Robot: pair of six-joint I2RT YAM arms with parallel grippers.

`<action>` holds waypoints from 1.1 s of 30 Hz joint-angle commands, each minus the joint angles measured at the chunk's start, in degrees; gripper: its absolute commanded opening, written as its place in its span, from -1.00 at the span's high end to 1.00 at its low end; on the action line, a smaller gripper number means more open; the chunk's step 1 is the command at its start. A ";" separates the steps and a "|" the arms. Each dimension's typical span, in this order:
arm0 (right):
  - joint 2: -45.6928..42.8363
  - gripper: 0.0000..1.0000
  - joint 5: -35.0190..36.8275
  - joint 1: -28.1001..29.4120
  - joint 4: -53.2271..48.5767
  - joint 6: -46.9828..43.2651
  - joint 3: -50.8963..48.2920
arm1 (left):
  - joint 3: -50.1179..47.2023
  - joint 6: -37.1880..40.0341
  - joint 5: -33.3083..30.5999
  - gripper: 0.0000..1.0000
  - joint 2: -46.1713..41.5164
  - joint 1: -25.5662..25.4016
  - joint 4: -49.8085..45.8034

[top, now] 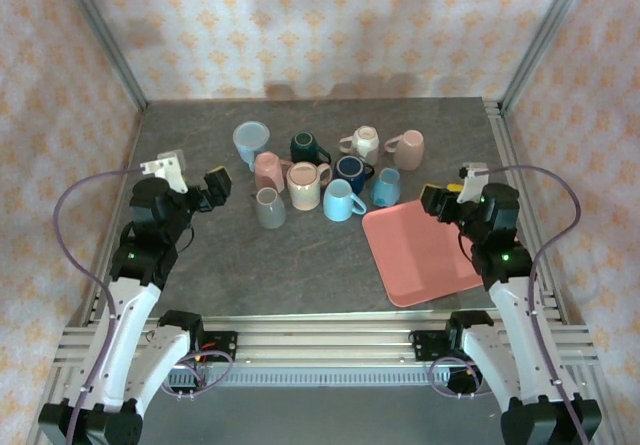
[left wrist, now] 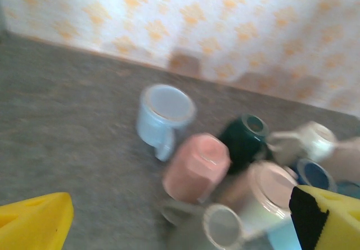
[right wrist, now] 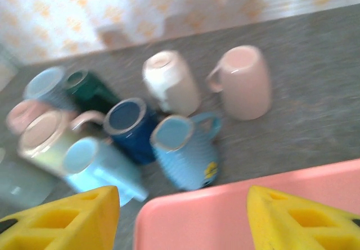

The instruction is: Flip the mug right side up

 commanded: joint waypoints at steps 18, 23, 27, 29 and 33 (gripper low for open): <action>39.01 -0.06 -5.18 22.25 -11.64 -37.64 20.42 | 0.08 -6.09 21.53 -1.00 4.56 -0.16 -12.81; 44.75 -0.05 -4.87 22.34 -10.34 -44.03 22.99 | -0.29 -5.59 21.78 -1.00 4.91 -0.16 -13.36; 47.55 -0.06 -3.57 22.52 -9.92 -46.86 24.57 | -0.74 -5.52 21.88 -1.00 5.43 -0.17 -13.48; 48.40 -0.06 -2.80 22.57 -9.13 -47.63 25.08 | -0.91 -5.35 21.88 -1.00 5.66 -0.25 -13.46; 49.19 -0.04 -0.96 22.74 -7.36 -48.94 25.30 | -0.90 -5.29 22.07 -1.00 6.39 -0.25 -13.21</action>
